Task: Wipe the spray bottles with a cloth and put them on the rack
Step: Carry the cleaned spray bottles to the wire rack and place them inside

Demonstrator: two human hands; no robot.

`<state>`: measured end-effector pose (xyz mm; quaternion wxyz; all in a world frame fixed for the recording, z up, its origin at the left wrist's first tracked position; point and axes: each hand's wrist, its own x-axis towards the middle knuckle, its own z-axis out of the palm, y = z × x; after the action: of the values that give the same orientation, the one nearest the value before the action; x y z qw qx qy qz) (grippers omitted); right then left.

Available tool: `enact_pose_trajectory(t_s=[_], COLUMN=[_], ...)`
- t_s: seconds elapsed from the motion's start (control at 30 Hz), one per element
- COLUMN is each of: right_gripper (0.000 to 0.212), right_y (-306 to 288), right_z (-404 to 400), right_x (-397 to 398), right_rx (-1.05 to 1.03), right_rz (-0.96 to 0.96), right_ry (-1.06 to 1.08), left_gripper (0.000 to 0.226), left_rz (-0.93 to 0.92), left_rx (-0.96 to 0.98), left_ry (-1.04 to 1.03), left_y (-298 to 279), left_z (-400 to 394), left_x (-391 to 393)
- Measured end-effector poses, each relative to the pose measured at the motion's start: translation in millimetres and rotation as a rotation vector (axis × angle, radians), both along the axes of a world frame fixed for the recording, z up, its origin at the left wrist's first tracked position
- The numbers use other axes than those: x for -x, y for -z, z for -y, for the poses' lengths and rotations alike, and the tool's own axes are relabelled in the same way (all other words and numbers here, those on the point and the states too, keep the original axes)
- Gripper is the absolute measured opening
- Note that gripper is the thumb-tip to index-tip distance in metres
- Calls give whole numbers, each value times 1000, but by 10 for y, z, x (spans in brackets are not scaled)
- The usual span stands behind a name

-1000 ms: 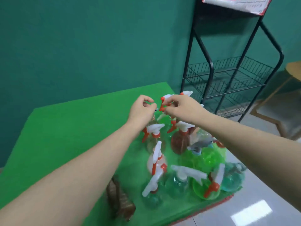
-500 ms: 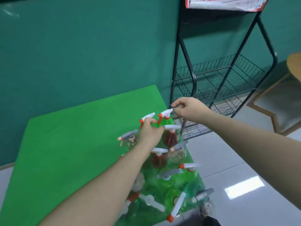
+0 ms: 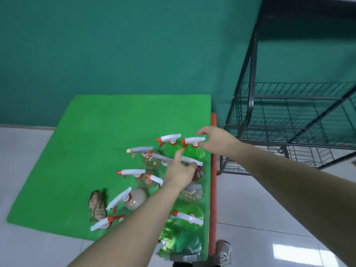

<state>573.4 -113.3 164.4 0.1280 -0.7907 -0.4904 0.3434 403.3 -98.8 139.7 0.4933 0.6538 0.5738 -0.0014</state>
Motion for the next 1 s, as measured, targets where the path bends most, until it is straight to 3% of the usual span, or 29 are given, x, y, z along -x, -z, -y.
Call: enact_pose_trajectory(t_s=[0.2,0.43,0.5,0.63,0.73,0.87,1.0], right_gripper=[55,64,59,24,21,16,17], right_y=[153,401,503,681,700,573,301], right_z=[-14,-339,-460,-545,-505,-361,-62], right_x=[-6,-85,-111,-223,-336,-469,-579], right_rx=[25,26,10,17,-37,-119,-125], right_rz=[76,95,120,207,231,183,89], right_ry=[-81,-273,-344,-470,-487,-440,-428], left_gripper=[66,59,51,31,19,22,25], left_rz=[30,86,38,-56,-89,-115,-66], left_rx=[119,-13,-77,-150,-175,-222,-272], left_ry=[-78,-262,-357,-533,-643,-657,-532], left_y=[281,499,528,626,644,531,226], left_z=[47,178,167,145,117,208,343], left_x=[-89,-225,-289,-457,-556,-590,-606])
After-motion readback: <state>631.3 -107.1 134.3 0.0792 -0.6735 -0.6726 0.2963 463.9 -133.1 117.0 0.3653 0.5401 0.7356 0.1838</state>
